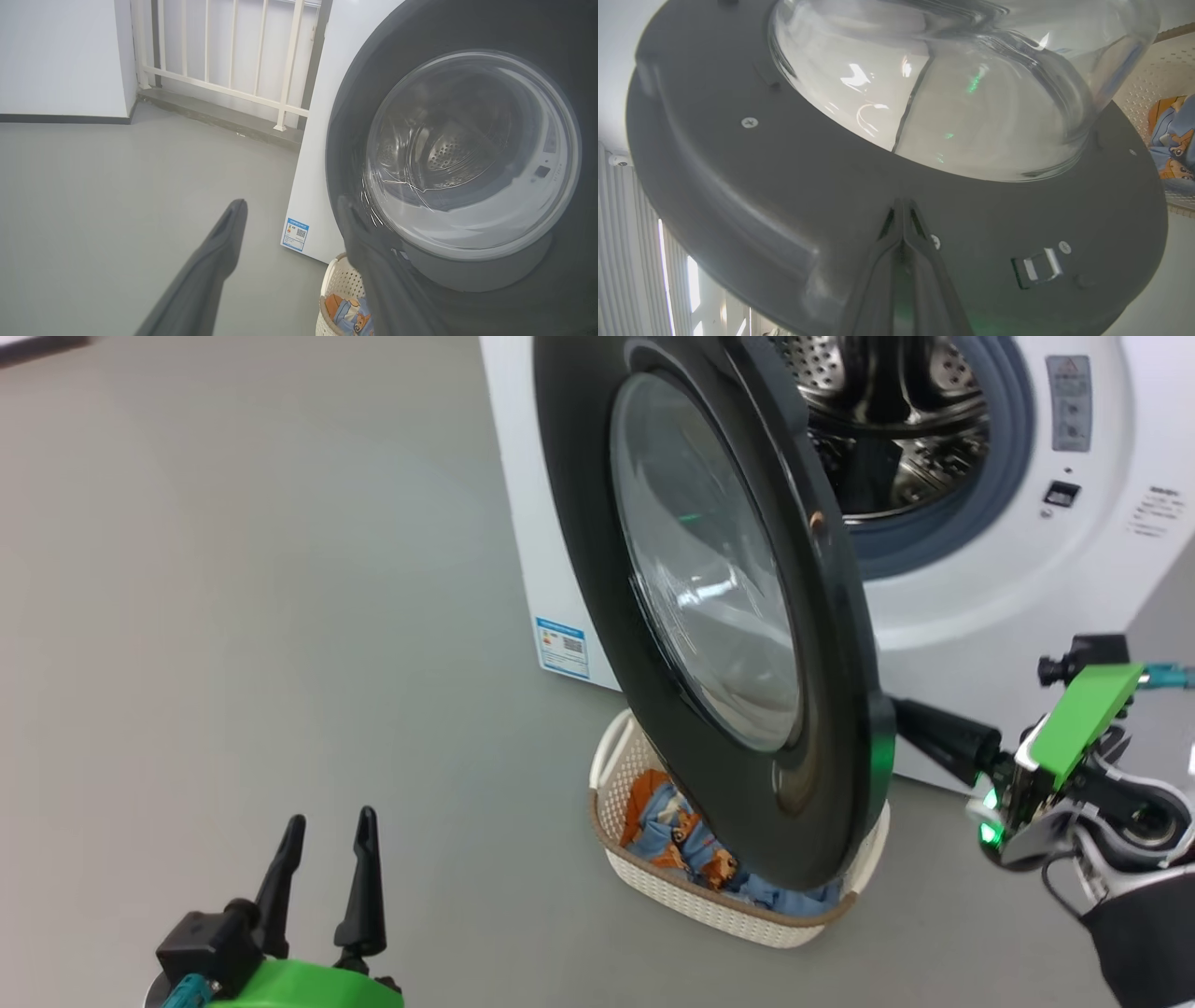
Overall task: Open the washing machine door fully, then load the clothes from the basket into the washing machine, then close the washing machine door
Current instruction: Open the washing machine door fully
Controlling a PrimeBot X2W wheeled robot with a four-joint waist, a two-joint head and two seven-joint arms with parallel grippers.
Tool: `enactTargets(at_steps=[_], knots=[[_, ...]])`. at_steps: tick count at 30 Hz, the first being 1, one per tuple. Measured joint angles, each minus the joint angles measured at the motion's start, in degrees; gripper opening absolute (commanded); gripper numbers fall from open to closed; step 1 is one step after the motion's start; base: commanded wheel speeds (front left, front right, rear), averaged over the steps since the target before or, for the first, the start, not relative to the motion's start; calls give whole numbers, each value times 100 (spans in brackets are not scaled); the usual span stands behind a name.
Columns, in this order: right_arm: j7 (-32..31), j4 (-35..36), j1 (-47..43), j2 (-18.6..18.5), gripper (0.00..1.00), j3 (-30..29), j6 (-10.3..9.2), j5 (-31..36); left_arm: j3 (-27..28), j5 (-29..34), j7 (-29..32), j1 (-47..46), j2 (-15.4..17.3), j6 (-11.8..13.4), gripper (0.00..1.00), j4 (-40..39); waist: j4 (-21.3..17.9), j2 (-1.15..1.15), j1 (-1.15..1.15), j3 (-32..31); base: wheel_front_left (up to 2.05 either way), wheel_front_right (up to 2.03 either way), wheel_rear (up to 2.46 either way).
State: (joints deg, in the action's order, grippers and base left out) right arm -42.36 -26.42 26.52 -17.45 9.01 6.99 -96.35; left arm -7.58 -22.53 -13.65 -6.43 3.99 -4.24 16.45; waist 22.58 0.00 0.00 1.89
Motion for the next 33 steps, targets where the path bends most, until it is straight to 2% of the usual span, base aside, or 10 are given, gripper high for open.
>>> enactTargets(at_steps=[16,33], knots=[[-164,180,-388,345,0,-67,0,64,-48,-18,137,88,90,26,100,-58,475,0,0,-256,0,0,0],[-331,146,-480,478,0,-200,0,163,-126,-53,137,96,174,86,100,-71,267,0,0,-315,0,0,0]])
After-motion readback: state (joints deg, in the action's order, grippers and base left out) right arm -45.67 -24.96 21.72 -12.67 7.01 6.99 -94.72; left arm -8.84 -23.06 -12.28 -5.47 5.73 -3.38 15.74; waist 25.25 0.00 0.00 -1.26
